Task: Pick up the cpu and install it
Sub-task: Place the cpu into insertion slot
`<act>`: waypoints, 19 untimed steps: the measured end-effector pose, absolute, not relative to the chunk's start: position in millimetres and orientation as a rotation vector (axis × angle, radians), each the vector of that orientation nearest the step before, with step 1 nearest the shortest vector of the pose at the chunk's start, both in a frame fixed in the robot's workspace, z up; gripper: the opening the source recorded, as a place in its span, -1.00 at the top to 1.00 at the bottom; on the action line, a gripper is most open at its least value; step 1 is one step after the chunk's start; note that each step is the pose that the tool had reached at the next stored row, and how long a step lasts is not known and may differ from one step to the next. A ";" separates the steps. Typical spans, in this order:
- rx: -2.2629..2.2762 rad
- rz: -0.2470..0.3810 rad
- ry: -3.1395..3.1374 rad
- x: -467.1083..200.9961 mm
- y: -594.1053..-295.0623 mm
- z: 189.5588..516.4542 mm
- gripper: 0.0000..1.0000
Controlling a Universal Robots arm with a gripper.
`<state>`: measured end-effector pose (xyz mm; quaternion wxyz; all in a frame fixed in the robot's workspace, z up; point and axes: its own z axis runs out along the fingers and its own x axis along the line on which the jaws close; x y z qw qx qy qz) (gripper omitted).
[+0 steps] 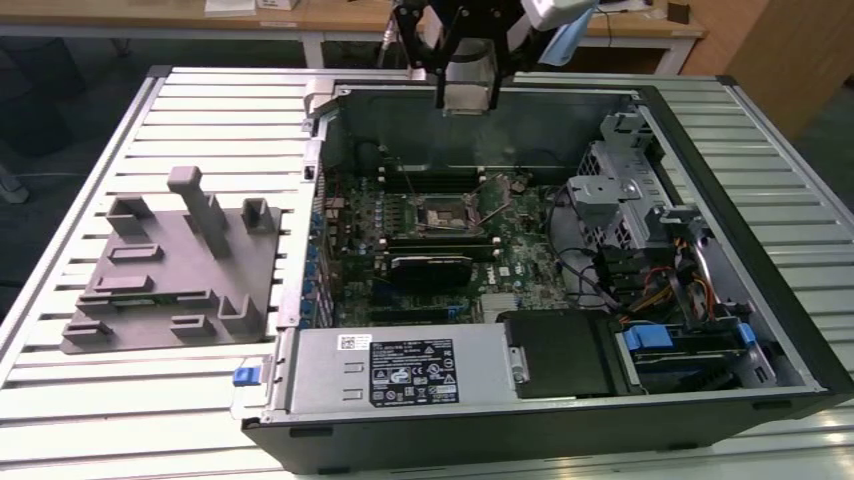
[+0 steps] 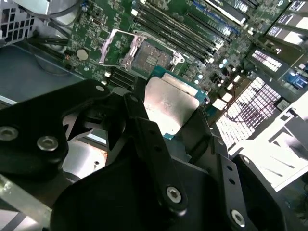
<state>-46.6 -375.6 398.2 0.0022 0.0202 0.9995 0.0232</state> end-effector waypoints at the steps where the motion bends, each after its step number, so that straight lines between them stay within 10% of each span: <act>1: 0.085 0.072 3.135 -46.6 -375.5 398.2 -0.08; 19: 0.488 0.068 3.092 -46.6 -375.0 396.2 -0.08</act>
